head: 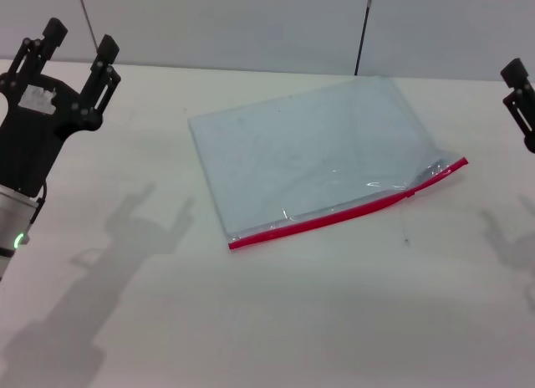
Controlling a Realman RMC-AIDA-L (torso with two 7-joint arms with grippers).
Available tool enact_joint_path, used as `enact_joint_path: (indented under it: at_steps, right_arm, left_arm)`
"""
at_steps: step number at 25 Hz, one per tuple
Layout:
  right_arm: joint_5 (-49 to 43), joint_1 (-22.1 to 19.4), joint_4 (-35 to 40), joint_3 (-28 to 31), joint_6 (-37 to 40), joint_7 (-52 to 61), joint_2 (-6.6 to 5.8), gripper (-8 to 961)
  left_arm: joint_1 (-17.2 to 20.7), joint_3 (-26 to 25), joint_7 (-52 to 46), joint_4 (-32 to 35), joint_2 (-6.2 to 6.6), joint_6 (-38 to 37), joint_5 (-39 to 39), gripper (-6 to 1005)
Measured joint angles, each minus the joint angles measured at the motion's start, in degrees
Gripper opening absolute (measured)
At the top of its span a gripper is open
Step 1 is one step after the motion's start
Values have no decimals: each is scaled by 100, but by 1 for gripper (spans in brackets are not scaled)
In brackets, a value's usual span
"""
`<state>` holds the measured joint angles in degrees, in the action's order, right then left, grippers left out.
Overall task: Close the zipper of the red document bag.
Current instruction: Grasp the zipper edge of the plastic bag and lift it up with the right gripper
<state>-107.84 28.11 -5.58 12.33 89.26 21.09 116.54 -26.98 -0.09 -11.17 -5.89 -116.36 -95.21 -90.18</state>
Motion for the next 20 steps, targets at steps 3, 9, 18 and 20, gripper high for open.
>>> enact_joint_path:
  at_steps: [3, 9, 18, 20]
  right_arm:
    - [0, 2, 4, -13, -2, 0, 0, 700]
    - [-1, 2, -4, -26, -73, 0, 0, 699]
    - [-27, 111, -32, -31, -534, 30, -11, 697]
    - [-43, 142, -15, -38, -736, 201, -17, 697]
  left_arm:
    - [0, 0, 1, 0, -1, 19, 1, 664]
    - [1, 0, 1, 0, -1, 81, 1, 664]
    - [1, 0, 2, 0, 7, 163, 2, 663]
    - [1, 0, 2, 0, 8, 202, 1, 663]
